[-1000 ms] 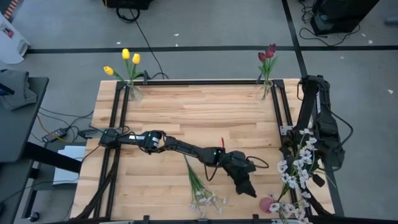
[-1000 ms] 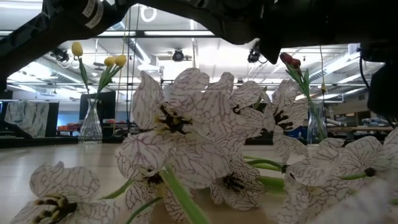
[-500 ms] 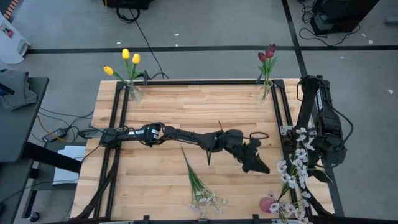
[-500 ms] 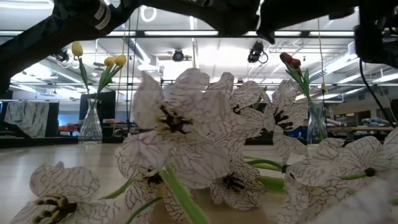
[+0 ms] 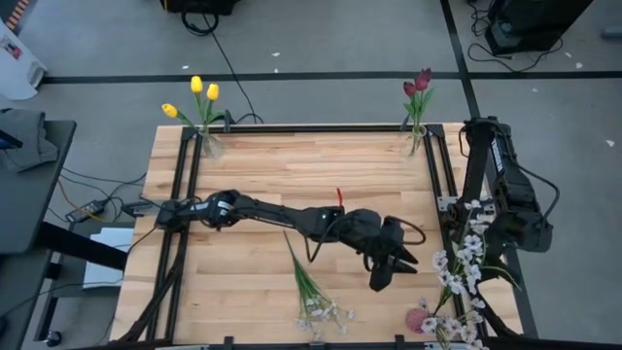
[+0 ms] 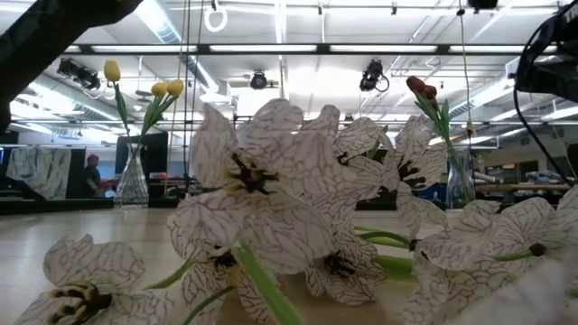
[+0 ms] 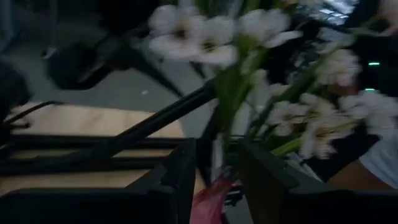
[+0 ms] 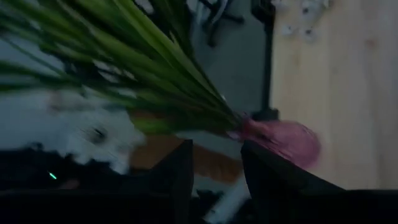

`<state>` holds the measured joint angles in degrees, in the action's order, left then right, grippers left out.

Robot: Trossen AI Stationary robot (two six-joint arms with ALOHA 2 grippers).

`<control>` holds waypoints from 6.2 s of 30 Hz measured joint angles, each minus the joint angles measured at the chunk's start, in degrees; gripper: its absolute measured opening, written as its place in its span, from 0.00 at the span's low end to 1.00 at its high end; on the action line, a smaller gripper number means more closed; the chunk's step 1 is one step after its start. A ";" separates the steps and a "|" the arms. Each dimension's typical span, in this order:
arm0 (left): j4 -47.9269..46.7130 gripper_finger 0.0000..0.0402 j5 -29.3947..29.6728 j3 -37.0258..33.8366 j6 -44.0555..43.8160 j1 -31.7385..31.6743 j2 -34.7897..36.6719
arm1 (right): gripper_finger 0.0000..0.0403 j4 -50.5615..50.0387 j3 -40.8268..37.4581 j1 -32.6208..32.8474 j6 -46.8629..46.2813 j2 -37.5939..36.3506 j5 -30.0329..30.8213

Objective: Sort flowers into vase by color
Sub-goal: Put the top white flowers into the purple vase

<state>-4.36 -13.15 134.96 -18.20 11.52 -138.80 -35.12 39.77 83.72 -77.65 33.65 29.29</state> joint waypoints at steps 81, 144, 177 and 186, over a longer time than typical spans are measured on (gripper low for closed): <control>-42.07 0.64 -0.65 -2.10 -24.88 -4.18 2.27 | 0.36 3.87 4.17 6.28 12.07 16.24 20.62; -35.82 0.64 2.94 -2.10 -23.69 -4.94 2.21 | 0.01 -1.78 4.17 3.77 14.86 19.43 20.08; -35.82 0.64 7.47 -2.10 -19.73 -5.58 2.21 | 0.01 -6.30 4.17 3.83 10.09 27.90 16.91; -35.73 0.64 7.12 -2.10 -19.73 -5.58 2.19 | 0.05 -3.73 4.15 4.79 9.92 26.30 15.80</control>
<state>-40.09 -6.02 132.86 -37.93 5.93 -136.62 -38.85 43.92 88.50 -67.74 59.95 45.08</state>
